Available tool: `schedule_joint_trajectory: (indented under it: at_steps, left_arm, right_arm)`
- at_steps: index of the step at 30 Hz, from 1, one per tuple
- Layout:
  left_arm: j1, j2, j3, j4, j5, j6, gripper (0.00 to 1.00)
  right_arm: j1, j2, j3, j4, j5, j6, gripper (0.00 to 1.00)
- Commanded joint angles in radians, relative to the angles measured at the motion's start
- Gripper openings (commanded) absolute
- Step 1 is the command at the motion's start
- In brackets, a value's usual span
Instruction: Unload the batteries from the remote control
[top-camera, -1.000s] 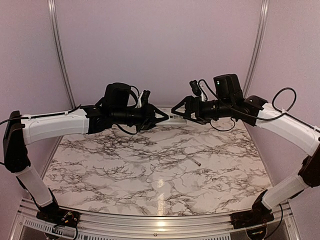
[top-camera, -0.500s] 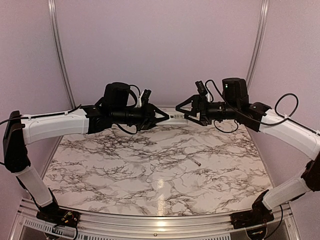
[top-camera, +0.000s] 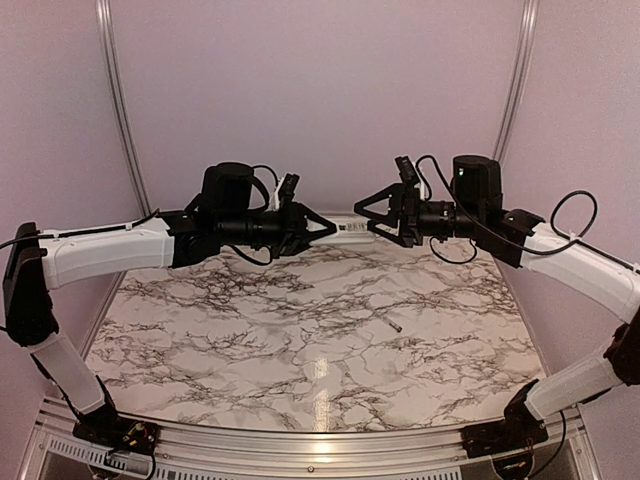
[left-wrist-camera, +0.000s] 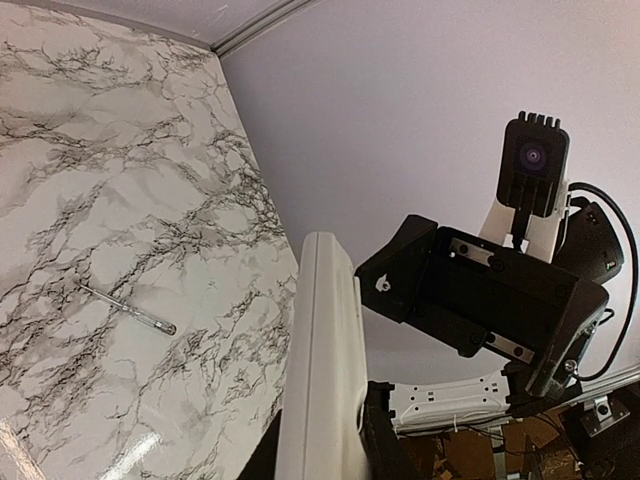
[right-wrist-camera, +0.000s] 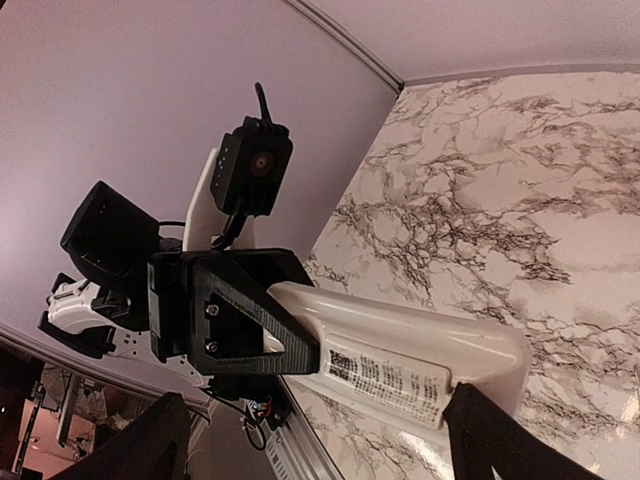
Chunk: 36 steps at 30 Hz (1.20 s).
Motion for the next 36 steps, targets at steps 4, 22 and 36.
schedule_joint_trajectory:
  at_steps: [4, 22, 36]
  left_arm:
    - [-0.053, -0.056, 0.005, 0.27, 0.181, 0.024, 0.0]
    - [-0.052, -0.05, -0.013, 0.335, 0.202, 0.005, 0.0]
    - [-0.052, -0.057, -0.023, 0.348, 0.212, 0.002, 0.0]
  right_arm:
    - [0.036, 0.026, -0.026, 0.058, -0.152, 0.028, 0.87]
    - [0.021, -0.026, -0.065, 0.088, -0.199, 0.046, 0.87]
    - [0.022, -0.032, -0.086, 0.15, -0.229, 0.074, 0.88]
